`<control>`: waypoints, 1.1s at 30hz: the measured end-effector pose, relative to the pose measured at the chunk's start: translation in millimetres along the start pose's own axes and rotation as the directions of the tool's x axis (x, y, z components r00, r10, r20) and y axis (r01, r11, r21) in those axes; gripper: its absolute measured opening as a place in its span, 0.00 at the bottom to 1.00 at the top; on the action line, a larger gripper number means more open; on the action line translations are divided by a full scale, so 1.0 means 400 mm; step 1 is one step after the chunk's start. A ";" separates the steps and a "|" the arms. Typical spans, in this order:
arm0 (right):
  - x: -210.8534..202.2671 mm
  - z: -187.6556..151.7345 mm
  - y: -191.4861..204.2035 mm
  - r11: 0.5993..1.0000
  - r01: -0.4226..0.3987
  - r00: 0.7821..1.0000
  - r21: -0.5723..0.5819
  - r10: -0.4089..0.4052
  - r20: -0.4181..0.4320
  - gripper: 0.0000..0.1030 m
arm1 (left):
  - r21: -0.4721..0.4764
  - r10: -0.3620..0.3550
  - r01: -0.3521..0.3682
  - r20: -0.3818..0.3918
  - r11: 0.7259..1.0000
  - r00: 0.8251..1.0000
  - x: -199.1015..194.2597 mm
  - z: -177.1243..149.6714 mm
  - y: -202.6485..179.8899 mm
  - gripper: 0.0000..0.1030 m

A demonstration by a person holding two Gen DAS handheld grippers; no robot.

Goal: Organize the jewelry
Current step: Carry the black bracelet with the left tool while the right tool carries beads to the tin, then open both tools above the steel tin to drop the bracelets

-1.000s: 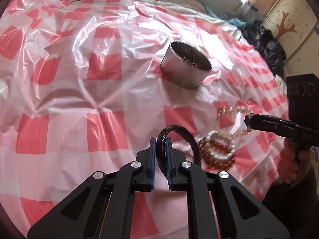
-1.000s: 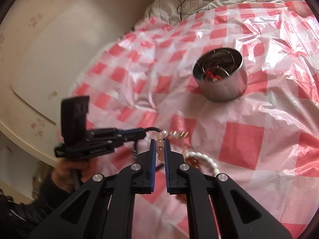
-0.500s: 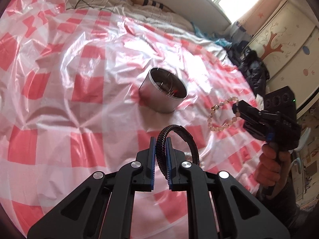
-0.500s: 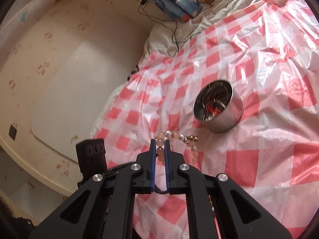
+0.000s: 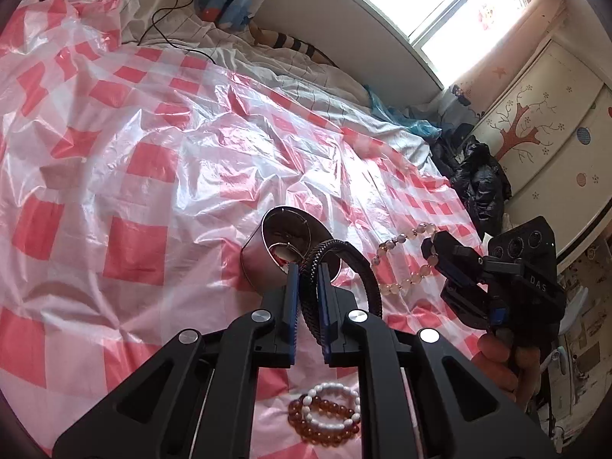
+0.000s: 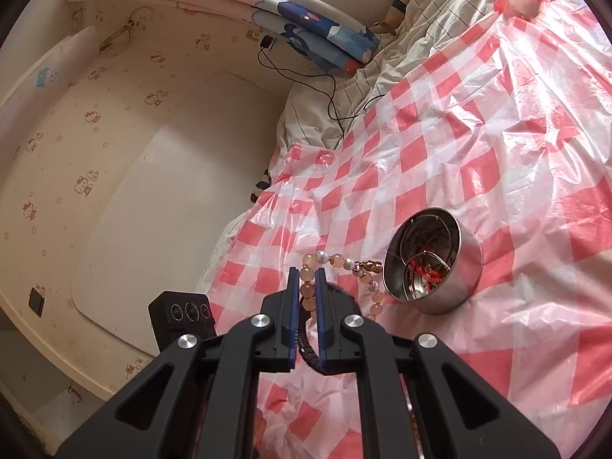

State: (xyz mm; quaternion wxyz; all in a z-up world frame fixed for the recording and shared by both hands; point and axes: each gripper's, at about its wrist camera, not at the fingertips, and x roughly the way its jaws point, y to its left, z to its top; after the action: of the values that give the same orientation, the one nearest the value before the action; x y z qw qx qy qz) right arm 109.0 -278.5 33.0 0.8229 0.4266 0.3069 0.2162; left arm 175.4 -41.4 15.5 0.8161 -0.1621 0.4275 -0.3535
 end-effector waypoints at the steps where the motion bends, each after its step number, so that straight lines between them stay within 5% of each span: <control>1: 0.008 0.007 -0.004 1.000 0.008 1.000 0.000 -0.008 0.002 0.09 | -0.006 0.001 -0.001 0.003 1.000 1.000 0.010 0.007 0.001 0.08; 10: 0.089 0.067 -0.040 0.983 0.166 0.986 -0.076 -0.167 0.001 0.09 | 0.025 0.069 -0.068 -0.016 0.997 0.998 0.136 0.058 0.010 0.09; 16: 0.173 0.043 -0.079 0.917 0.361 0.921 -0.170 -0.380 -0.092 0.16 | 0.096 0.166 -0.159 -0.079 0.983 0.983 0.216 0.042 -0.010 0.27; 19: 0.172 0.034 -0.087 0.919 0.363 0.920 -0.157 -0.380 -0.096 0.24 | 0.084 0.175 -0.169 -0.062 0.982 0.983 0.195 0.037 -0.002 0.41; 25: 0.133 0.042 -0.069 0.921 0.365 0.923 -0.135 -0.377 -0.073 0.32 | -0.022 0.154 -0.155 -0.024 0.988 0.988 0.137 0.043 0.045 0.42; 30: 0.134 0.033 -0.050 0.933 0.335 0.931 -0.132 -0.349 -0.106 0.34 | -0.001 0.153 -0.153 -0.006 0.988 0.988 0.092 0.044 0.038 0.49; 33: 0.122 0.032 -0.042 0.928 0.346 0.929 -0.135 -0.360 -0.089 0.40 | 0.061 0.158 -0.153 -0.070 0.986 0.985 0.091 0.024 0.016 0.49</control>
State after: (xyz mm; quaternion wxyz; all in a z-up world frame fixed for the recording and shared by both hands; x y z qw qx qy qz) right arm 154.3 -264.9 9.0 0.8534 0.3024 0.4112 0.1057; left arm 200.1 -63.3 -3.6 0.8288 -0.0924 0.4592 -0.3061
